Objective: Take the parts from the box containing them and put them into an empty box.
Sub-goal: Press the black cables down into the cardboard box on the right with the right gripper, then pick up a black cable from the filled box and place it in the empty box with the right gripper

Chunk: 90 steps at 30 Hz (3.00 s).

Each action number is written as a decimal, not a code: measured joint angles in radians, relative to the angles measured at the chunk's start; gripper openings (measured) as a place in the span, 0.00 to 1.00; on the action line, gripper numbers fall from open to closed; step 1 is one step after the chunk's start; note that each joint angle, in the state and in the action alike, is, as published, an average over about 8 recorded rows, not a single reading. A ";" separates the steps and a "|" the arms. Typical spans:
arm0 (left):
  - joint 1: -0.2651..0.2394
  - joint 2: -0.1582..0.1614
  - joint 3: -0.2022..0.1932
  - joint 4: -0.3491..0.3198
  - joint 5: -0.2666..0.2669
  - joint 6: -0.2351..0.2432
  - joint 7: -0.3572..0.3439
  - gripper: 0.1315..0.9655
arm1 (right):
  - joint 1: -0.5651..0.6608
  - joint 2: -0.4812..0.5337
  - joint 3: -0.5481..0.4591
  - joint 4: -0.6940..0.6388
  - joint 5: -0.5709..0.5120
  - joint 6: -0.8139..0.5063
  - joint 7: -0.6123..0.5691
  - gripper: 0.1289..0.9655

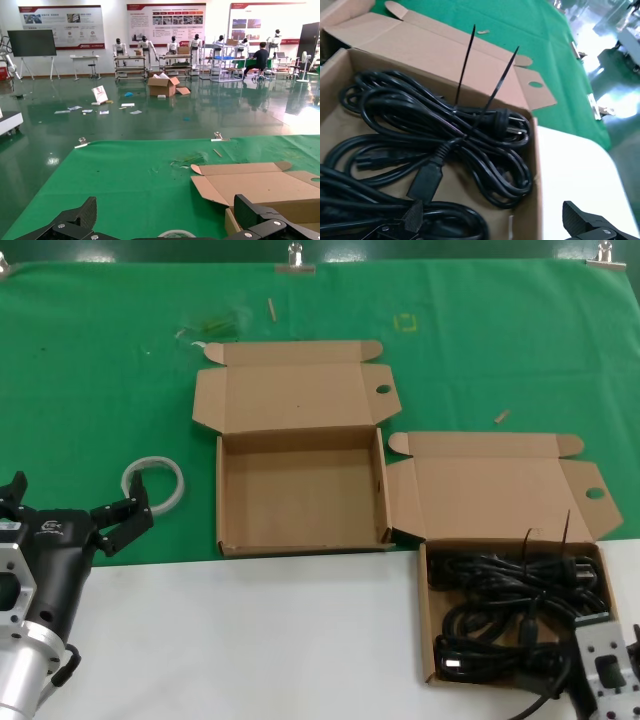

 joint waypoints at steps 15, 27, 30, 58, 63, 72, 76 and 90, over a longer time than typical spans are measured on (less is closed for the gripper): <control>0.000 0.000 0.000 0.000 0.000 0.000 0.000 1.00 | 0.053 -0.004 0.013 0.010 0.000 0.019 -0.095 1.00; 0.000 0.000 0.000 0.000 0.000 0.000 0.000 1.00 | 0.093 -0.004 -0.008 -0.046 0.000 -0.007 -0.098 1.00; 0.000 0.000 0.000 0.000 0.000 0.000 0.000 1.00 | 0.099 -0.004 -0.013 -0.062 0.000 -0.015 -0.096 1.00; 0.000 0.000 0.000 0.000 0.000 0.000 0.000 1.00 | 0.101 -0.004 -0.026 -0.105 0.000 -0.050 -0.062 0.68; 0.000 0.000 0.000 0.000 0.000 0.000 0.000 1.00 | 0.100 -0.004 -0.028 -0.108 0.000 -0.055 -0.052 0.54; 0.000 0.000 0.000 0.000 0.000 0.000 0.000 1.00 | 0.100 -0.004 -0.031 -0.104 0.000 -0.056 -0.040 0.36; 0.000 0.000 0.000 0.000 0.000 0.000 0.000 1.00 | 0.098 -0.004 -0.033 -0.097 0.000 -0.054 -0.035 0.32; 0.000 0.000 0.000 0.000 0.000 0.000 0.000 1.00 | 0.079 -0.004 -0.047 -0.061 0.000 -0.038 -0.017 0.13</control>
